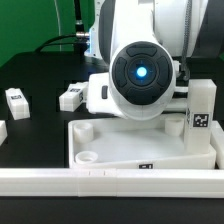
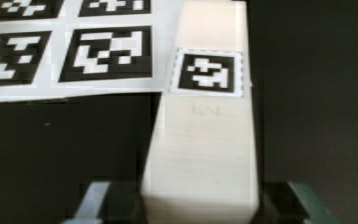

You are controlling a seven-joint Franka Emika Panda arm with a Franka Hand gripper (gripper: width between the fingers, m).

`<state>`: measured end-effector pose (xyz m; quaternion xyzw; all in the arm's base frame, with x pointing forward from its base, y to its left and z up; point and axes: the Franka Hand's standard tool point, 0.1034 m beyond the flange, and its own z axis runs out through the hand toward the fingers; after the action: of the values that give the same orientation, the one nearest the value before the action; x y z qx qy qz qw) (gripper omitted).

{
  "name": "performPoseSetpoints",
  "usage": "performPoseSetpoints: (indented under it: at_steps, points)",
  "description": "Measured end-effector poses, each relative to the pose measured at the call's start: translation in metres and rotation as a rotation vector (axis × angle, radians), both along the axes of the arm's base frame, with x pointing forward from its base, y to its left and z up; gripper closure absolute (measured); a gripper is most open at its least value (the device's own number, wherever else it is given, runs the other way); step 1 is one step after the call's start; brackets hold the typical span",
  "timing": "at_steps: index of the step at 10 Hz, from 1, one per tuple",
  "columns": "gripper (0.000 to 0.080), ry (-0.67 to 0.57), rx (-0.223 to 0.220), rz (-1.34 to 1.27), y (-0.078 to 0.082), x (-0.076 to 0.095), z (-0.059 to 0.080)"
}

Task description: Assemble desk

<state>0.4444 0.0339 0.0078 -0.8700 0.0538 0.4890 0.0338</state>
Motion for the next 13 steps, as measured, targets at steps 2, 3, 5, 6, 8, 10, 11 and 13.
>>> performPoseSetpoints:
  at_steps: [2, 3, 5, 6, 8, 10, 11, 13]
  points:
    - [0.0514, -0.001, -0.001, -0.002, -0.001, 0.001, 0.0]
    - [0.0514, -0.005, 0.0, -0.003, -0.003, 0.002, 0.001]
    - [0.0514, -0.02, 0.014, 0.012, -0.009, 0.013, 0.019]
    - [0.0512, -0.032, 0.022, 0.02, -0.015, 0.022, 0.037]
    - [0.0512, -0.061, 0.018, 0.003, -0.025, 0.033, 0.068]
    - [0.0511, -0.085, 0.015, 0.002, -0.026, 0.036, 0.071]
    - [0.0511, -0.101, 0.013, 0.002, -0.026, 0.038, 0.068]
    - [0.0511, -0.276, -0.005, 0.0, -0.027, 0.052, 0.067]
